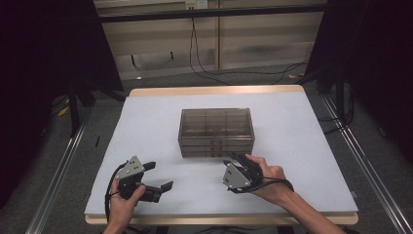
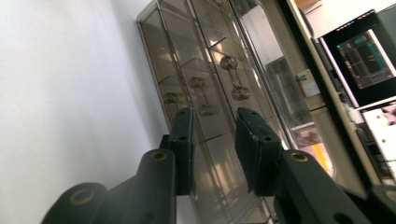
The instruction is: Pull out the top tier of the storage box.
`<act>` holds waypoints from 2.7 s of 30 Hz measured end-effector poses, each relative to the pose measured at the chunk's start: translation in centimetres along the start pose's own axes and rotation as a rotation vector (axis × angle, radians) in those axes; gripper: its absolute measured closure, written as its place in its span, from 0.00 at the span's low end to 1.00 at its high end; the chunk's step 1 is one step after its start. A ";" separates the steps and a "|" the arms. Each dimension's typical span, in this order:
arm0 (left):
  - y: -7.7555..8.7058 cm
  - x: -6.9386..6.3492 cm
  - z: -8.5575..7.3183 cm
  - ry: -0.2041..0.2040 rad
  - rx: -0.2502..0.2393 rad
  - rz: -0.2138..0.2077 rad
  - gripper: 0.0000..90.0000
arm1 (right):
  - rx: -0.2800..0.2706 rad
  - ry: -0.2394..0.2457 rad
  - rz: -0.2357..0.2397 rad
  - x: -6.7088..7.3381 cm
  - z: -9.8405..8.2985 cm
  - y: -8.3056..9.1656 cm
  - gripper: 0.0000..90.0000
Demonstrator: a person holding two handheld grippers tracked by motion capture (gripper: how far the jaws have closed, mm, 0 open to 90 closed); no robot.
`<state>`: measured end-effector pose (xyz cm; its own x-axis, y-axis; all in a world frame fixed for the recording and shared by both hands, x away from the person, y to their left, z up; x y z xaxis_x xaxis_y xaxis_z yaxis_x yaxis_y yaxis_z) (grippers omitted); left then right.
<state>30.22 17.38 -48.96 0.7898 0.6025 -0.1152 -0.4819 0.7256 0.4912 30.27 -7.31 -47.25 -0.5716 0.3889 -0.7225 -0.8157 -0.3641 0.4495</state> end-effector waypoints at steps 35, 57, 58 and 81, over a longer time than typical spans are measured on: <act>0.0 -0.1 0.0 -0.017 0.007 -0.009 0.03 | 0.173 0.343 -0.337 0.3 1.4 -3.8 0.86; 0.2 -0.1 0.1 -0.014 -0.008 -0.007 0.03 | 0.198 0.344 -0.372 0.1 1.1 -5.1 0.90; 0.2 -0.1 0.1 -0.014 -0.006 -0.007 0.03 | 0.194 0.339 -0.371 0.2 1.1 -5.1 0.90; 0.1 0.1 0.1 -0.017 -0.004 -0.003 0.03 | 0.217 0.322 -0.399 0.5 1.2 -5.2 0.91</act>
<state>30.26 17.45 -48.80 0.7974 0.5948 -0.1020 -0.4811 0.7286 0.4875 34.08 -4.24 -49.35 -0.1867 0.1700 -0.9676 -0.9823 -0.0454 0.1815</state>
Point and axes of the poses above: each handheld gripper's, and its own axes: y roughly backward along the jaws, z roughly out of its top, x roughly to its left, the point moved 8 cm from there along -y, roughly forward along the jaws
